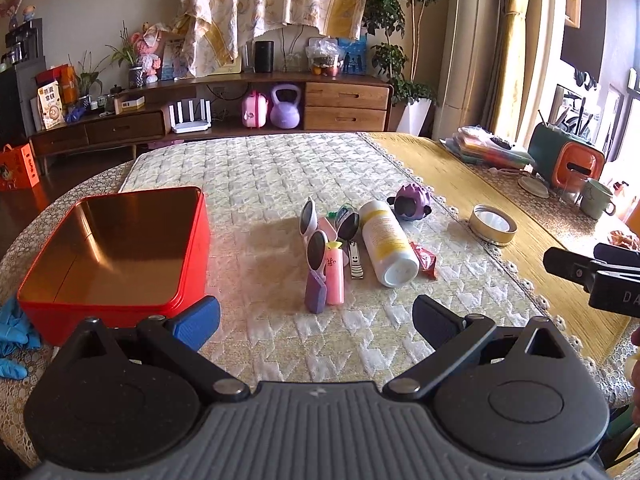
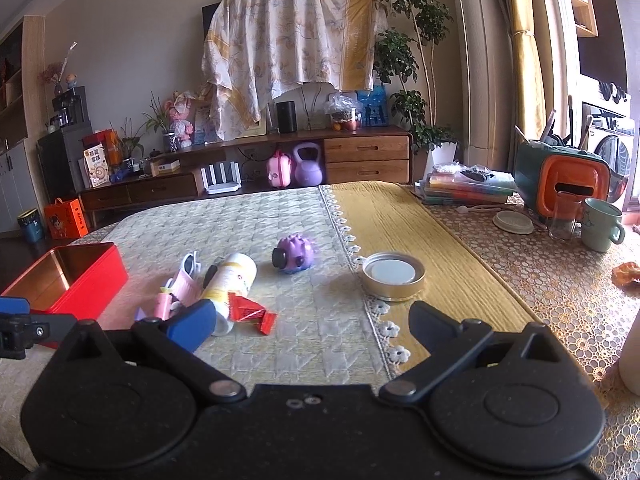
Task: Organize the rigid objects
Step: 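Grasp the small purple block with the left gripper while the right gripper grasps the gold-rimmed lid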
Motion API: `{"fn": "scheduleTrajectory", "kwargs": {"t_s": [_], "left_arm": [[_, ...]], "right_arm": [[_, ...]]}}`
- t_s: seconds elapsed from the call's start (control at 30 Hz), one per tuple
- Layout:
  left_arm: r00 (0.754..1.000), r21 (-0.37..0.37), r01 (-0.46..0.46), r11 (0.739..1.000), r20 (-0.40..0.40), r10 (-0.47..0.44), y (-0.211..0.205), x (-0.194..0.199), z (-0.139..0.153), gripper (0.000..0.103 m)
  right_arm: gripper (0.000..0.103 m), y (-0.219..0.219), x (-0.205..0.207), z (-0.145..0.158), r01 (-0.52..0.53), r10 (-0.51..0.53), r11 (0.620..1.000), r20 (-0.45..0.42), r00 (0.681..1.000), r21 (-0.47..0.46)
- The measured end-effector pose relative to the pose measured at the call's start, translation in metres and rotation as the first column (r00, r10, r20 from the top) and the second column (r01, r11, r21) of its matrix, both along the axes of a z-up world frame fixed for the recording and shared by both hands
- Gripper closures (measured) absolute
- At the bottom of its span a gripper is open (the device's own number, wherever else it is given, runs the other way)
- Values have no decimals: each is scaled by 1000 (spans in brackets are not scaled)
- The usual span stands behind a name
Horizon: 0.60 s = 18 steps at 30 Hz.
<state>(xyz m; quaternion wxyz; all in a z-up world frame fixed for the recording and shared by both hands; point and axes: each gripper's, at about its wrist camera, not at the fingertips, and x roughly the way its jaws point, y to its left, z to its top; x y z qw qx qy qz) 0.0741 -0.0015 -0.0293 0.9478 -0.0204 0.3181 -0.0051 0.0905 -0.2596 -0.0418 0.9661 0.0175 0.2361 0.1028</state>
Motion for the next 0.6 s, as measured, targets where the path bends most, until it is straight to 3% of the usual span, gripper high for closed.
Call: {"fn": "scheduleTrajectory", "kwargs": {"t_s": [0.5,0.6], "left_arm": [[999,67,8,998,-39,-6,-8,55,-43,1],[999,78,11,997,-47,-7,-6,63,-48,10]], "right_arm": [[2,-30,98,-34,30,-38,995,-86,996,-96],[4,-35,116,-41,36,-46,995,-102,994,-94]]}}
